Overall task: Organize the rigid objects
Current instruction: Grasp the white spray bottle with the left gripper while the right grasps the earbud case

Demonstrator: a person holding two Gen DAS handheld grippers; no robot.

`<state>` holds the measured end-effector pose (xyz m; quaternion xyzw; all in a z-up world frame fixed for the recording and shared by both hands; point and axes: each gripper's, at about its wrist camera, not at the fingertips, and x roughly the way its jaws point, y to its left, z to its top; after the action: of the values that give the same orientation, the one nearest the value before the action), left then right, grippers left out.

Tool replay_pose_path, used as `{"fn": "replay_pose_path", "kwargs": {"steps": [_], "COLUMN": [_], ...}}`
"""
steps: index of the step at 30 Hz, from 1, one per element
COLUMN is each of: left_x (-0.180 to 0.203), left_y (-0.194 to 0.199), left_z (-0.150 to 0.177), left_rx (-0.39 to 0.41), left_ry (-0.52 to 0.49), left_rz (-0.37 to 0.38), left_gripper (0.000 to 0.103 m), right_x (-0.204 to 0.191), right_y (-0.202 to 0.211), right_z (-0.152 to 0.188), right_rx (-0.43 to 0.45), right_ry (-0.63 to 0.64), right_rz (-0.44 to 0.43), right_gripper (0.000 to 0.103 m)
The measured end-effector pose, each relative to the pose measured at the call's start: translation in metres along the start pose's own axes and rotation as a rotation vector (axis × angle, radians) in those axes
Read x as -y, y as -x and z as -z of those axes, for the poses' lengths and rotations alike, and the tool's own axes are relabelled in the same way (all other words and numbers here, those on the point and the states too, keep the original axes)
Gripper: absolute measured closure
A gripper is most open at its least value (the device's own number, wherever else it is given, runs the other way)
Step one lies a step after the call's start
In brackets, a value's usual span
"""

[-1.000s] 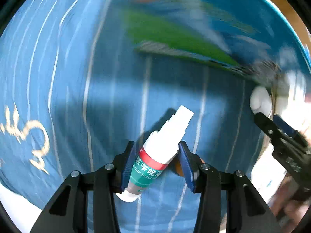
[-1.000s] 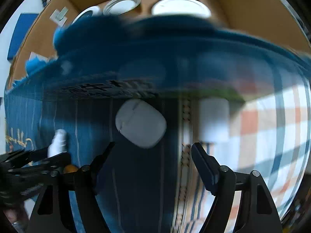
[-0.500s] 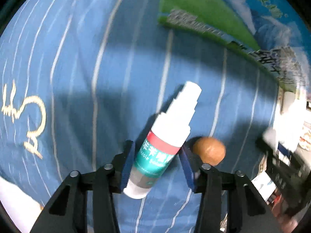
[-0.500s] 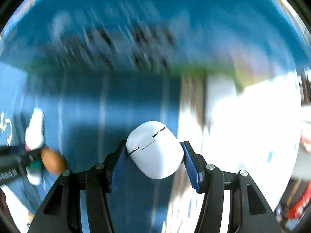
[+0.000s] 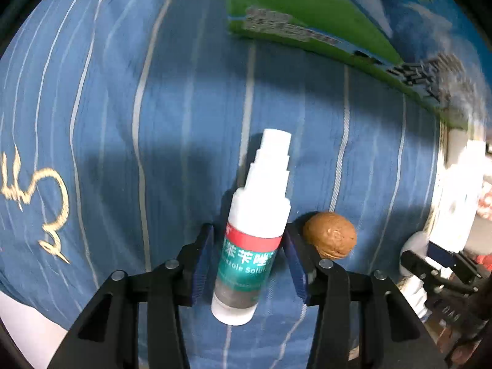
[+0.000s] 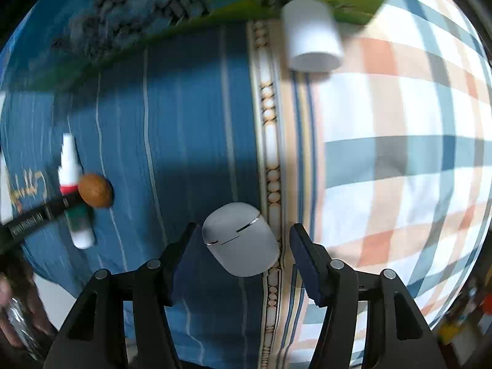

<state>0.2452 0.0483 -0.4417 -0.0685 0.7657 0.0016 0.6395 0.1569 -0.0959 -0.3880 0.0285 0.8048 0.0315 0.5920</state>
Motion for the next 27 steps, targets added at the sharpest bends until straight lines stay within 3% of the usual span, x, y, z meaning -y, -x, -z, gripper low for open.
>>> {"fn": "replay_pose_path", "kwargs": {"steps": [3,5,6,10,11,13,16,17,19,20,27], "left_x": [0.018,0.016,0.011,0.003,0.003,0.002,0.018,0.023,0.033,0.039,0.038], "left_y": [0.006,0.005,0.005,0.001,0.001,-0.002,-0.006,-0.007,-0.006,-0.005,0.009], "left_z": [-0.005,0.000,0.006,0.016,0.017,0.019,0.022,0.024,0.026,0.028,0.048], "left_rx": [0.028,0.014,0.002,0.004,0.001,-0.008,-0.006,0.001,0.028,0.043,0.088], "left_ry": [0.001,0.034,0.050,0.075,0.076,0.068,0.021,0.004,-0.026,-0.028,0.012], "left_rz": [-0.019,-0.007,0.001,0.049,0.066,0.088,0.028,-0.001,-0.078,-0.076,-0.032], "left_gripper": [0.071,0.071,0.072,0.067,0.059,0.050,0.047,0.049,0.063,0.074,0.073], "right_x": [-0.024,-0.036,-0.037,-0.013,-0.009,-0.001,-0.006,-0.020,-0.037,-0.043,-0.075], "right_y": [-0.014,-0.018,-0.018,-0.017,-0.017,-0.019,-0.016,-0.021,-0.027,-0.028,-0.031], "right_z": [0.002,0.008,0.011,0.006,0.004,0.005,-0.012,-0.012,-0.012,-0.012,-0.004], "right_rx": [-0.012,0.000,0.011,-0.017,-0.023,-0.050,-0.077,-0.081,-0.090,-0.081,-0.046], "right_ry": [0.125,0.172,0.154,-0.045,-0.072,-0.066,-0.015,0.007,0.041,0.057,0.088], "right_rz": [0.084,0.161,0.191,0.072,0.044,0.039,0.080,0.106,0.158,0.187,0.207], "right_gripper": [0.039,0.050,0.050,0.050,0.049,0.049,0.049,0.048,0.047,0.049,0.054]}}
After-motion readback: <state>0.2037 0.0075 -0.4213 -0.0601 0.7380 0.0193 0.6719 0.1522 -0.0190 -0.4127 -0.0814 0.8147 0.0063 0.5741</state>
